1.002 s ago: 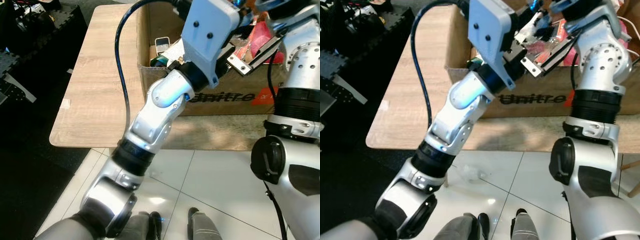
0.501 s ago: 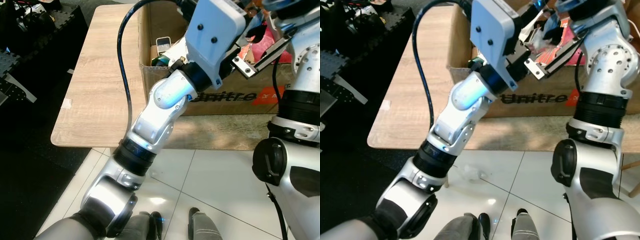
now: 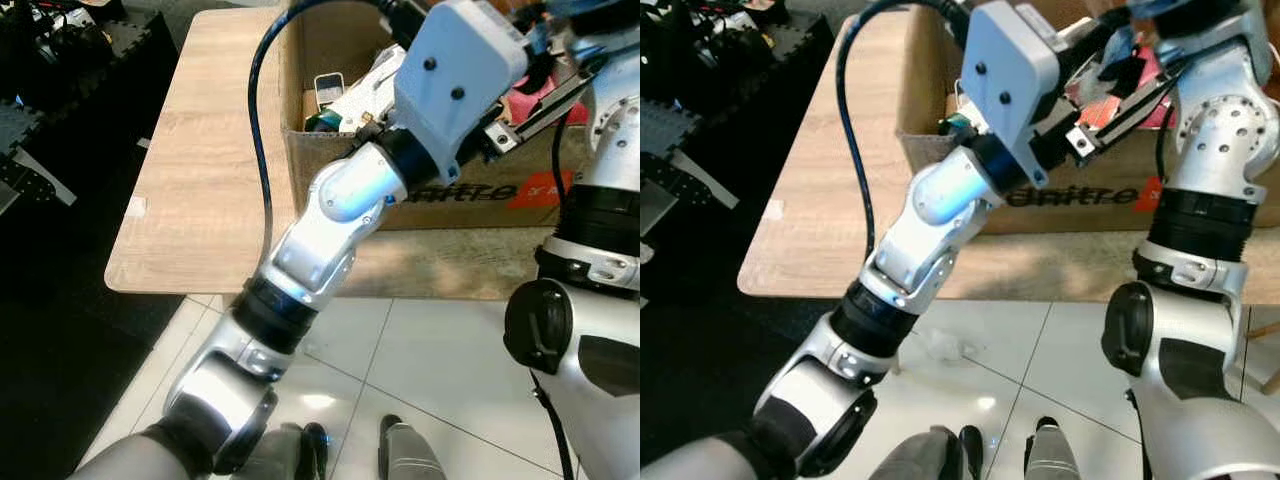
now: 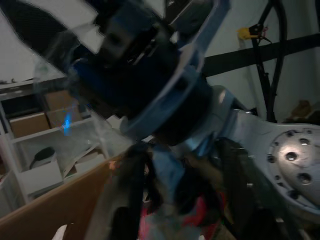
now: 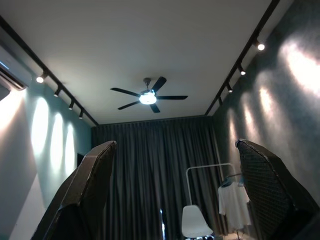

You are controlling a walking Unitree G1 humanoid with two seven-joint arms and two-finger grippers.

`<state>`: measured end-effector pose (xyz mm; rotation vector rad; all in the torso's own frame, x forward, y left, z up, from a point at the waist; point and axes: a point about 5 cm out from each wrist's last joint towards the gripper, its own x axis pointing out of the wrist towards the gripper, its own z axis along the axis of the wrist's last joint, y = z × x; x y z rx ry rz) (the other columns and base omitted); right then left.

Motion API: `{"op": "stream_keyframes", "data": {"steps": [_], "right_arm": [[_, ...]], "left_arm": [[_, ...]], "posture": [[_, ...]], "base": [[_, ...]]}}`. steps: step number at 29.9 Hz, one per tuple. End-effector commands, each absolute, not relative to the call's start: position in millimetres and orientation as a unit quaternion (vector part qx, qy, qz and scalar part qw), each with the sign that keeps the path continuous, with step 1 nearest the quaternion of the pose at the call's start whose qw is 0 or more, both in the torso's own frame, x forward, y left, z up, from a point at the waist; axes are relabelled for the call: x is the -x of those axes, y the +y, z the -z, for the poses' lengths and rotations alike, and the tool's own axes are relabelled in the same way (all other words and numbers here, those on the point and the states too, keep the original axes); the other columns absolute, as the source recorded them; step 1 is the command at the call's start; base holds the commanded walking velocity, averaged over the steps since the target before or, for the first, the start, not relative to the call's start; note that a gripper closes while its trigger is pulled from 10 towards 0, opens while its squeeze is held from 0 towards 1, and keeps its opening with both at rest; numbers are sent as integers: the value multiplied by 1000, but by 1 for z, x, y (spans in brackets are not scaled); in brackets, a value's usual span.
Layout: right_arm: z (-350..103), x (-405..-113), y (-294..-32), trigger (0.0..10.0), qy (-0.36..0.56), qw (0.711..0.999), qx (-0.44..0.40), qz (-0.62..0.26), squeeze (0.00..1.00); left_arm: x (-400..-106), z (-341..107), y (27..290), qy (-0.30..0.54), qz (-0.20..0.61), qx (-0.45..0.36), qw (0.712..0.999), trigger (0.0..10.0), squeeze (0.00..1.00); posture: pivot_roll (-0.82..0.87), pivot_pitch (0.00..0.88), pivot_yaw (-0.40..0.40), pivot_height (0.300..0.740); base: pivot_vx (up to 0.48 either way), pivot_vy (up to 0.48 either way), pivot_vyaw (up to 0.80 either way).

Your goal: Picking trash to rubbish bin

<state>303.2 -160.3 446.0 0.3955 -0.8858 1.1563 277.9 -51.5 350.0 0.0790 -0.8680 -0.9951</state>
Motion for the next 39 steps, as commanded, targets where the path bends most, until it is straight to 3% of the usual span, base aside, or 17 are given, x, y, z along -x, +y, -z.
{"op": "stream_keyframes", "data": {"steps": [1,9,10,13,14,30,31,39], "right_arm": [[-451,-286,-143,10000,-412,700,-151,-564,0],[-451,-286,-145,10000,-417,706,-152,-552,0],[-451,-287,-146,10000,-417,706,-152,-552,0],[-452,-287,-146,10000,-417,706,-153,-552,0],[-452,-287,-145,10000,-417,705,-153,-552,0],[-454,-287,-144,10000,-423,706,-154,-547,0],[-455,-286,-145,10000,-424,705,-155,-547,0],[-453,-279,-152,10000,-425,686,-155,-570,0]], "left_arm": [[-311,-333,-38,-333,395,-23,856,0,0],[-305,-326,-44,-313,452,-32,835,0,0],[-302,-324,-46,-315,461,-49,828,10000,0],[-299,-321,-47,-313,473,-59,821,10000,0],[-298,-320,-48,-311,477,-58,820,10000,1000],[-300,-320,-47,-313,469,-77,822,10000,1000],[-300,-319,-48,-313,468,-86,822,10000,0],[-304,-317,-46,-312,460,-122,822,10000,0]], "posture": [[-128,274,154,740],[-124,275,151,740],[-124,275,151,740],[-118,275,146,740],[-118,275,146,740],[-121,277,158,740],[-121,277,159,740],[-118,276,166,740]], "base": [[0,0,0],[0,0,0],[0,0,0],[0,0,0],[0,0,0],[0,0,0],[0,0,0],[0,0,0]]}}
